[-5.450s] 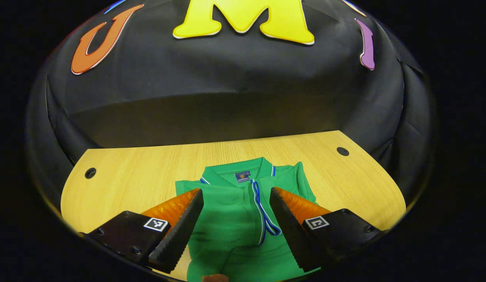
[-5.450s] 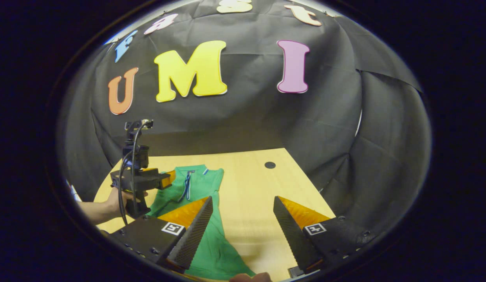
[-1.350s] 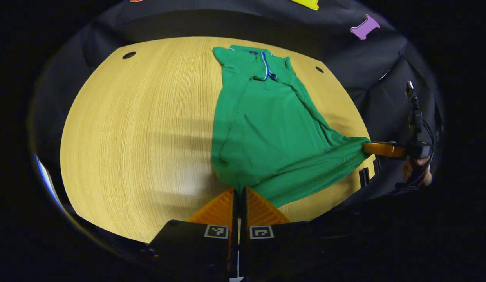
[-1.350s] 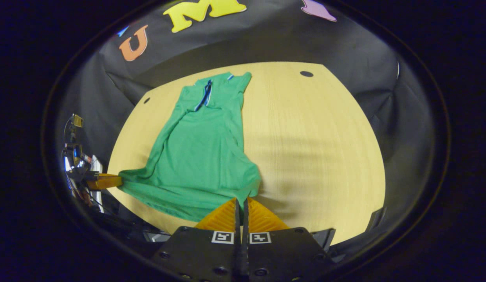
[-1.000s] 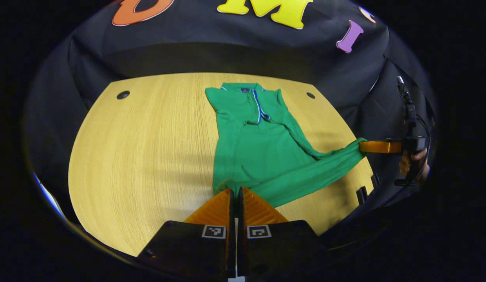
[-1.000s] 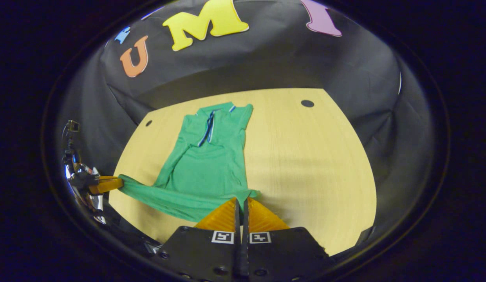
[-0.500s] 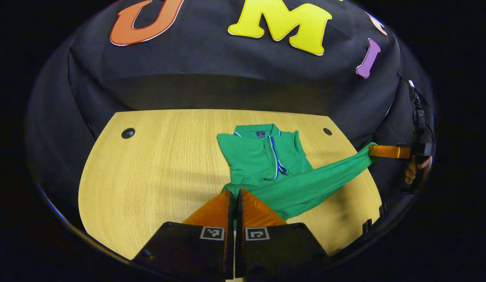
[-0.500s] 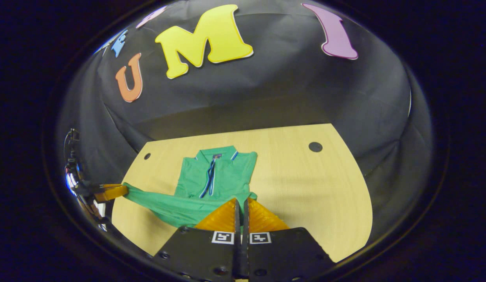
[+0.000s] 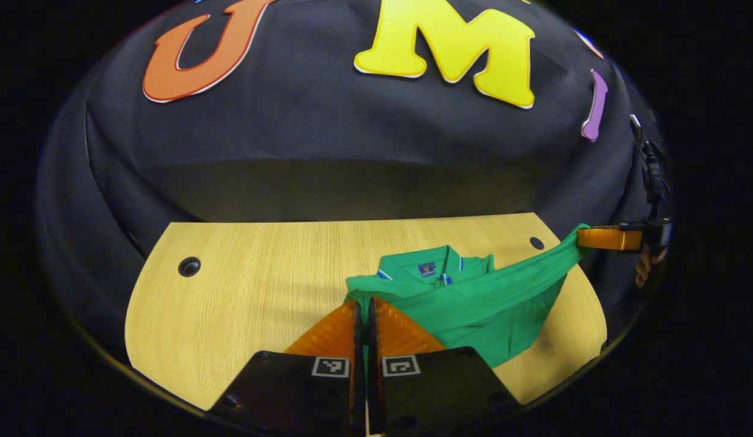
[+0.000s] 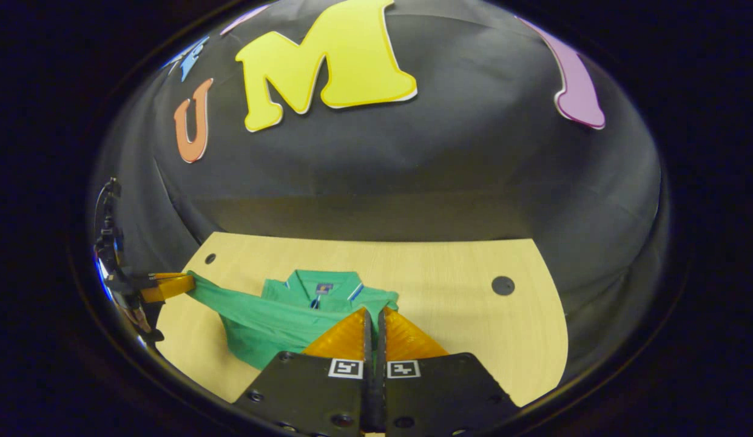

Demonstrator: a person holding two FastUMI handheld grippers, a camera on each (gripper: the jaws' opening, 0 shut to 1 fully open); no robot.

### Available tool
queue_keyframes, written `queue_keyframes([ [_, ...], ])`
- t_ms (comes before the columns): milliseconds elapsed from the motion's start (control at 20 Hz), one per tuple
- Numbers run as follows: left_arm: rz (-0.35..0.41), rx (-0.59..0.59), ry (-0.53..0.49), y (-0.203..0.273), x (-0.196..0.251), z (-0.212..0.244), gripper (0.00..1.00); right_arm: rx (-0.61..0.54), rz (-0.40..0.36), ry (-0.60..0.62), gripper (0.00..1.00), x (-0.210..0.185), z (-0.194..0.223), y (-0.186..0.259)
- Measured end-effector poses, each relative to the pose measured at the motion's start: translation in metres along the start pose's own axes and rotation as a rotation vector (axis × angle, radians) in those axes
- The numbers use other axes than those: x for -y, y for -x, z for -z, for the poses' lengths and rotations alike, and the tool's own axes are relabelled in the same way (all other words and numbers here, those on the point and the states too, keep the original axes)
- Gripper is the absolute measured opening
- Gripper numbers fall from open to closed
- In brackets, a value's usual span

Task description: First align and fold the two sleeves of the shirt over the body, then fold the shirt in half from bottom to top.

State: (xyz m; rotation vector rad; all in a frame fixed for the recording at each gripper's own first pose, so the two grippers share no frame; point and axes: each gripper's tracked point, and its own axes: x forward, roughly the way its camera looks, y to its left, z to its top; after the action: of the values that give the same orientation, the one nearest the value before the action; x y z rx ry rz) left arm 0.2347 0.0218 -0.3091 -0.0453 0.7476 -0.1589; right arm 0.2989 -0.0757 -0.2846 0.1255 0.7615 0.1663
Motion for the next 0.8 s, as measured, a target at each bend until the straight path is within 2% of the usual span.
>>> queue_keyframes([
  [300,-0.035,0.058,0.047,-0.063,-0.020,-0.015,0.07,0.018,0.017,0.015,0.00,0.011,-0.017,-0.066],
  [600,-0.039,0.031,0.050,-0.126,-0.025,0.007,0.08,-0.029,0.031,0.048,0.00,0.019,0.008,-0.128],
  [650,-0.049,0.024,0.053,-0.133,-0.025,0.013,0.08,-0.041,0.035,0.047,0.02,0.020,0.014,-0.132],
  [700,-0.053,0.020,0.060,-0.139,-0.025,0.017,0.09,-0.044,0.043,0.050,0.00,0.021,0.018,-0.136],
  [800,-0.052,0.021,0.077,-0.149,-0.026,0.024,0.11,-0.046,0.063,0.067,0.01,0.022,0.027,-0.147],
])
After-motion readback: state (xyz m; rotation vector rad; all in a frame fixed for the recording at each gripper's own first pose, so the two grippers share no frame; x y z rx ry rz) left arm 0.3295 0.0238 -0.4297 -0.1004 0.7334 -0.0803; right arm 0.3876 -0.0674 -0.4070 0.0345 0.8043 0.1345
